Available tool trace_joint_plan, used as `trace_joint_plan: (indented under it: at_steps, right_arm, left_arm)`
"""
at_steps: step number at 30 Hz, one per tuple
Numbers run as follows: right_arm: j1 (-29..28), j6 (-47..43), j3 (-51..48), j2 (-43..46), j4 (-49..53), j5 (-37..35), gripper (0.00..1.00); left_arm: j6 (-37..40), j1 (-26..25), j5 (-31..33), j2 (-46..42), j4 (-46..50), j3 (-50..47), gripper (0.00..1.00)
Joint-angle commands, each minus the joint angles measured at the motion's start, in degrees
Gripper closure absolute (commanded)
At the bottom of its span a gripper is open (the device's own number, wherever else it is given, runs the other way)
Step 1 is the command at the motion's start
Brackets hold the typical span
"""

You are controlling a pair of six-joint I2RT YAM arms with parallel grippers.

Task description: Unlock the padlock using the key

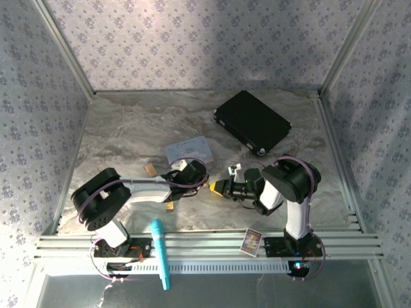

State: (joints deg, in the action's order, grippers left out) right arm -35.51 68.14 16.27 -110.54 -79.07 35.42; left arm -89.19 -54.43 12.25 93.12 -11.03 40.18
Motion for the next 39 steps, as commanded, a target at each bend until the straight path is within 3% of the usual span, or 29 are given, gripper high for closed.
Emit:
trace_joint_plan:
  at_steps: [1, 12, 17, 21, 26, 33, 39]
  right_arm:
    - [1.9, -1.7, 0.9, -1.3, 0.3, -2.1, 1.0]
    - [2.6, -2.7, 2.3, -2.9, 2.1, 0.6, 1.0]
    - [5.4, -2.3, 1.8, -2.5, 1.6, 1.0, 1.0]
    - [4.1, -2.2, 3.9, -1.5, 3.8, 0.9, 1.0]
    - [3.2, 7.2, 4.8, -4.3, -0.8, 1.3, 1.0]
    - [3.3, 15.8, 4.4, -5.2, 1.3, 2.0, 1.0]
    - [2.6, 8.6, 4.7, -3.8, 6.9, -0.2, 1.0]
  left_arm:
    - [-3.6, -2.1, -7.9, 2.1, 1.1, 0.2, 0.86]
    - [-3.4, -2.3, -8.8, 3.0, 0.3, 1.1, 0.86]
    - [-3.0, -2.7, -9.4, 3.1, 0.8, 1.6, 0.86]
    - [-3.3, -3.4, -10.0, 3.7, -0.2, 1.8, 0.86]
    - [-3.8, -3.7, -9.6, 3.9, -0.9, 1.7, 0.88]
    - [-3.7, -3.7, -9.6, 3.3, -1.5, 1.6, 0.88]
    - [-3.5, -3.7, -9.5, 2.3, -1.0, 1.6, 0.88]
